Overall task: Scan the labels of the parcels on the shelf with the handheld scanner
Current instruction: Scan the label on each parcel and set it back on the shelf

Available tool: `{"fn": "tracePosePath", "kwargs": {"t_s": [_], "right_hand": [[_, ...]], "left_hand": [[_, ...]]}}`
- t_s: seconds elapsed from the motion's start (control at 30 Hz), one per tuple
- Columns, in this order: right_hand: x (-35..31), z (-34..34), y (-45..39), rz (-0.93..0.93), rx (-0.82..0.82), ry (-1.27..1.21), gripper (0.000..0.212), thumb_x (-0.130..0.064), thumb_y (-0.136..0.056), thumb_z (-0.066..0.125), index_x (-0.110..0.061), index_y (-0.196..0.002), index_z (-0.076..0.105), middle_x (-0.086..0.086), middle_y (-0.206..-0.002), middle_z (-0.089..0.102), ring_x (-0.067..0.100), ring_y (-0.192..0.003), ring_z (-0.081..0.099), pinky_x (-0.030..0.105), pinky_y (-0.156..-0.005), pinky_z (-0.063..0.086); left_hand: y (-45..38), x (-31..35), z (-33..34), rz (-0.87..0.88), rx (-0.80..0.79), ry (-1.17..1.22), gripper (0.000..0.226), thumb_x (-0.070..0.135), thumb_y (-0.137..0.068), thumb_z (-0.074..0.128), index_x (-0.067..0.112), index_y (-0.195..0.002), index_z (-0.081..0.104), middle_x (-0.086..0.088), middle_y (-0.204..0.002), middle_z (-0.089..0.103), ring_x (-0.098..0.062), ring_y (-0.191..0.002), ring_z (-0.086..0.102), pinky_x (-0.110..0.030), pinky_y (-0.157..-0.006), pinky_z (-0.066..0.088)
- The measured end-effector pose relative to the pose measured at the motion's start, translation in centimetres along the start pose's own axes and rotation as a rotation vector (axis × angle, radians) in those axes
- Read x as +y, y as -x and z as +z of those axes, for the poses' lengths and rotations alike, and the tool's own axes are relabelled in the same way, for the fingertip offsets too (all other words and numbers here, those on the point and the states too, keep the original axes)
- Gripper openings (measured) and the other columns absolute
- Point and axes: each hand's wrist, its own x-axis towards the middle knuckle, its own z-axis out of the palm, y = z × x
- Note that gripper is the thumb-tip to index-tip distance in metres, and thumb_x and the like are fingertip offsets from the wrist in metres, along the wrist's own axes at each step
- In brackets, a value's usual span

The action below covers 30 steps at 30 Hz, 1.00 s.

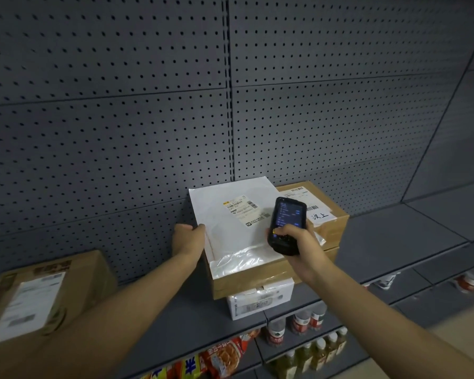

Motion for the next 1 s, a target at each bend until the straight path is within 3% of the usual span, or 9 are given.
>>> {"fn": "tracePosePath", "kwargs": {"t_s": [0.07, 0.17, 0.27, 0.43, 0.53, 0.6, 0.7, 0.9, 1.0], "right_hand": [[0.3, 0.4, 0.0, -0.031, 0.015, 0.030, 0.074, 0.005, -0.064, 0.068, -0.024, -0.130, 0.051, 0.019, -0.124, 0.064, 0.040, -0.113, 0.061, 0.044, -0.086, 0.054], [0.7, 1.8, 0.0, -0.068, 0.015, 0.062, 0.083, 0.002, -0.057, 0.071, -0.029, -0.131, 0.050, 0.018, -0.126, 0.064, 0.042, -0.117, 0.060, 0.048, -0.092, 0.054], [1.4, 3.9, -0.1, -0.092, -0.027, 0.100, 0.085, 0.004, -0.060, 0.071, -0.028, -0.135, 0.048, 0.016, -0.126, 0.064, 0.040, -0.117, 0.061, 0.047, -0.091, 0.054], [3.4, 8.9, -0.1, -0.129, -0.093, 0.199, 0.082, 0.011, -0.069, 0.067, -0.027, -0.138, 0.044, 0.013, -0.123, 0.064, 0.034, -0.111, 0.063, 0.042, -0.085, 0.056], [5.3, 12.5, 0.0, -0.109, -0.143, 0.228, 0.081, 0.015, -0.075, 0.063, -0.027, -0.140, 0.041, 0.010, -0.121, 0.063, 0.029, -0.104, 0.064, 0.041, -0.081, 0.056], [7.2, 15.3, 0.1, -0.075, -0.169, 0.223, 0.082, 0.011, -0.068, 0.068, -0.026, -0.137, 0.044, 0.012, -0.121, 0.064, 0.033, -0.105, 0.064, 0.045, -0.083, 0.057], [11.0, 19.6, 0.6, -0.024, -0.202, 0.232, 0.092, -0.001, -0.051, 0.075, -0.027, -0.135, 0.048, 0.015, -0.124, 0.065, 0.041, -0.113, 0.062, 0.056, -0.096, 0.052], [19.3, 26.6, 1.8, 0.073, -0.198, 0.316, 0.086, 0.010, -0.067, 0.071, -0.029, -0.139, 0.045, 0.011, -0.124, 0.064, 0.032, -0.109, 0.062, 0.051, -0.092, 0.053], [23.1, 29.2, 2.3, 0.123, -0.169, 0.350, 0.083, 0.012, -0.073, 0.069, -0.028, -0.141, 0.043, 0.011, -0.123, 0.063, 0.032, -0.106, 0.063, 0.049, -0.089, 0.054]], "left_hand": [[-0.3, -0.8, -0.6, 0.030, 0.015, -0.048, 0.034, 0.015, -0.086, 0.054, 0.014, -0.059, 0.034, -0.001, -0.052, 0.036, -0.015, -0.046, 0.036, -0.023, -0.045, 0.028], [-0.9, -1.7, -1.9, 0.030, 0.020, -0.109, 0.020, 0.022, -0.089, 0.054, 0.012, -0.076, 0.043, 0.001, -0.058, 0.042, -0.014, -0.052, 0.043, -0.024, -0.047, 0.031], [-1.5, -2.2, -3.9, 0.056, 0.006, -0.124, 0.021, 0.021, -0.091, 0.054, 0.012, -0.074, 0.046, 0.000, -0.065, 0.047, -0.016, -0.059, 0.048, -0.025, -0.051, 0.034], [-2.5, -4.3, -9.2, 0.108, -0.003, -0.252, 0.012, 0.022, -0.092, 0.055, 0.013, -0.099, 0.053, -0.004, -0.092, 0.059, -0.020, -0.082, 0.058, -0.030, -0.069, 0.045], [-3.5, -6.5, -13.8, 0.121, -0.013, -0.314, 0.013, 0.020, -0.092, 0.055, 0.012, -0.101, 0.052, -0.006, -0.095, 0.061, -0.021, -0.083, 0.058, -0.029, -0.065, 0.043], [-4.2, -8.1, -17.5, 0.111, 0.004, -0.341, 0.012, 0.020, -0.091, 0.057, 0.015, -0.100, 0.051, -0.005, -0.095, 0.060, -0.019, -0.083, 0.057, -0.026, -0.061, 0.040], [-5.3, -10.5, -23.0, 0.109, 0.001, -0.404, 0.011, 0.017, -0.089, 0.057, 0.017, -0.099, 0.051, -0.003, -0.096, 0.060, -0.021, -0.090, 0.059, -0.025, -0.070, 0.043], [-6.7, -14.4, -33.1, 0.123, -0.063, -0.469, 0.020, 0.014, -0.091, 0.058, 0.012, -0.110, 0.053, -0.001, -0.114, 0.052, -0.019, -0.096, 0.056, -0.033, -0.078, 0.052], [-7.1, -16.6, -37.0, 0.126, -0.093, -0.579, 0.025, 0.017, -0.091, 0.057, 0.016, -0.114, 0.050, -0.004, -0.124, 0.047, -0.021, -0.108, 0.052, -0.028, -0.084, 0.046]]}}
